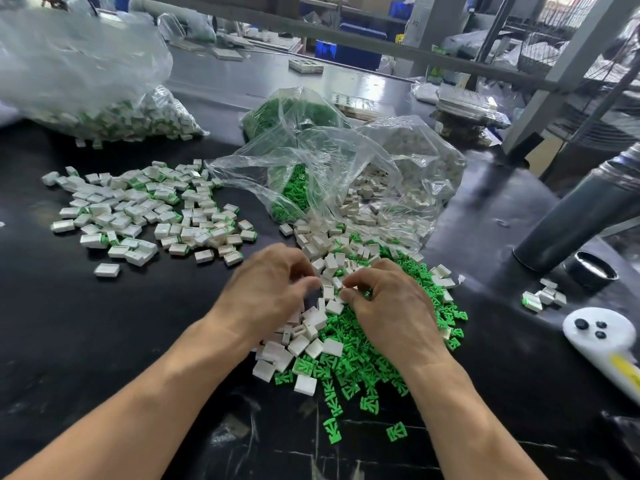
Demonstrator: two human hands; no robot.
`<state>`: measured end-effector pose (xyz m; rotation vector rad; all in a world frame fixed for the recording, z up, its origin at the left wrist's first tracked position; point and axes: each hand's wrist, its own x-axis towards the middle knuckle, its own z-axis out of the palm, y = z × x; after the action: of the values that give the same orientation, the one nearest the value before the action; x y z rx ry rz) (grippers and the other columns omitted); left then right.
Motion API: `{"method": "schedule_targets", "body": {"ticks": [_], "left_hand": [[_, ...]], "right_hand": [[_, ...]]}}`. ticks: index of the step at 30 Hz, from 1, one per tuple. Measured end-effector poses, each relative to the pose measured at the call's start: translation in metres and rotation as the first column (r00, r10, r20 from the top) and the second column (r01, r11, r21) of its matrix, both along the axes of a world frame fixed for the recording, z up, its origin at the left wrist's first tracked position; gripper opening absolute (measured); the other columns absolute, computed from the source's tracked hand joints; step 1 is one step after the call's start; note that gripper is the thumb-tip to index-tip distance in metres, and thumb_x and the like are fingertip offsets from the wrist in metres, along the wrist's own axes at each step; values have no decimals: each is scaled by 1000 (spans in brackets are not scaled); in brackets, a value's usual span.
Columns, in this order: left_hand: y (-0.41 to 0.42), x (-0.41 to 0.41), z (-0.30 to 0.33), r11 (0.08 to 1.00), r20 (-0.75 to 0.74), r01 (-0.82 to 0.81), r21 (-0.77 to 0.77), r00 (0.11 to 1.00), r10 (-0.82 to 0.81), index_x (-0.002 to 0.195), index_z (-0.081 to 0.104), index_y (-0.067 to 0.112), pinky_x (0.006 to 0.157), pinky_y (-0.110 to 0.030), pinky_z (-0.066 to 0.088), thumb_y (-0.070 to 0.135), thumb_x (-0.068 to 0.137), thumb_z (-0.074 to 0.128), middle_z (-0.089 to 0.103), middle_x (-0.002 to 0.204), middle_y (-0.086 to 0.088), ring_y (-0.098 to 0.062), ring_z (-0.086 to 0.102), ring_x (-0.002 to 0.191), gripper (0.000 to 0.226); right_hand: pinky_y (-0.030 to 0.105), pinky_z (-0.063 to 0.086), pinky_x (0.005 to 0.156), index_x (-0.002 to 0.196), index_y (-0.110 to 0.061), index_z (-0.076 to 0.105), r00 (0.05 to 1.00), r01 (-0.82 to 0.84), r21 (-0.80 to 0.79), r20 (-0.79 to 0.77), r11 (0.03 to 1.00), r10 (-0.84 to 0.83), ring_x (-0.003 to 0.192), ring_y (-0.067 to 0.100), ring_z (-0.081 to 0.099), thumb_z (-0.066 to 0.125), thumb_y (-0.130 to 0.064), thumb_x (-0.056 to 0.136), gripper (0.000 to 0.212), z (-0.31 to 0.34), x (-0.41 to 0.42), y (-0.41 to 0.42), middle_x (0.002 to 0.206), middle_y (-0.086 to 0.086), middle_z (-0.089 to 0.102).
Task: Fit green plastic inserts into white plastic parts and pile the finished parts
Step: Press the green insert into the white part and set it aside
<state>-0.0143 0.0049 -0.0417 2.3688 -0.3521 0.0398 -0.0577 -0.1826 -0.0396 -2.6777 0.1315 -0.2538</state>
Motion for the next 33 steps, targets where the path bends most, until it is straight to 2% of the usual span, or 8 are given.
{"method": "schedule_targets", "body": {"ticks": [5, 8, 13, 18, 22, 25, 30, 33], "left_hand": [[-18, -5, -7, 998, 15, -23, 52, 1000, 23, 85, 66, 35, 65, -19, 37, 54, 86, 74, 59, 87, 17, 2, 55, 81, 21], [-21, -5, -7, 999, 8, -35, 42, 999, 35, 87, 69, 33, 62, -16, 37, 54, 84, 76, 63, 86, 17, 3, 56, 80, 23], [-23, -5, -3, 999, -62, -41, -1, 997, 41, 83, 66, 35, 59, -15, 38, 49, 81, 80, 68, 77, 18, 9, 58, 75, 20], [-24, -6, -4, 998, -69, -46, -41, 997, 43, 80, 64, 36, 56, -15, 36, 41, 80, 82, 65, 69, 17, 8, 57, 66, 19], [-22, -5, -5, 995, -67, -44, -89, 997, 38, 82, 65, 35, 60, -15, 44, 37, 85, 79, 69, 73, 18, 5, 62, 68, 14], [-19, -3, -4, 973, -106, -60, -221, 994, 37, 84, 67, 33, 64, -21, 56, 34, 86, 81, 72, 74, 18, 5, 66, 67, 14], [-11, -3, 2, 916, -78, -82, -393, 995, 56, 88, 68, 30, 61, -13, 50, 32, 87, 81, 72, 77, 16, 1, 68, 70, 14], [-11, -6, 5, 883, -42, -41, -468, 999, 24, 93, 68, 28, 71, -18, 56, 26, 87, 81, 74, 84, 9, -3, 70, 78, 15]], "right_hand": [[24, 45, 87, 114, -39, 71, 1000, 3, -56, -17, 998, -4, 93, 5, 59, 70, -51, 93, 24, -1, 3, 5, 106, -17, 56], [24, 40, 81, 112, -37, 72, 1000, 15, -83, 2, 996, -15, 91, 6, 58, 70, -50, 93, 23, -1, 3, 7, 105, -15, 57], [24, 37, 78, 106, -36, 72, 999, 32, -85, -4, 996, -33, 88, 6, 55, 70, -48, 94, 18, 0, 5, 10, 102, -16, 57], [27, 43, 81, 102, -34, 71, 1000, 20, -91, -7, 996, -21, 91, 8, 59, 69, -46, 95, 14, 0, 6, 9, 100, -15, 58], [32, 53, 89, 103, -31, 69, 1000, -26, -117, -14, 993, 25, 93, 11, 61, 66, -46, 97, 17, 2, 5, 8, 103, -13, 58], [32, 54, 89, 103, -29, 67, 998, -58, -106, -10, 993, 57, 92, 10, 61, 64, -46, 98, 18, 3, 5, 6, 101, -12, 57], [25, 50, 78, 97, -26, 65, 996, -45, -23, 73, 999, 47, 81, 5, 60, 65, -41, 99, 15, 2, 5, 0, 92, -15, 60], [11, 46, 63, 89, -28, 65, 987, -10, 267, 160, 964, -34, 69, -1, 62, 69, -34, 97, 10, 1, 5, -4, 77, -14, 65]]}}
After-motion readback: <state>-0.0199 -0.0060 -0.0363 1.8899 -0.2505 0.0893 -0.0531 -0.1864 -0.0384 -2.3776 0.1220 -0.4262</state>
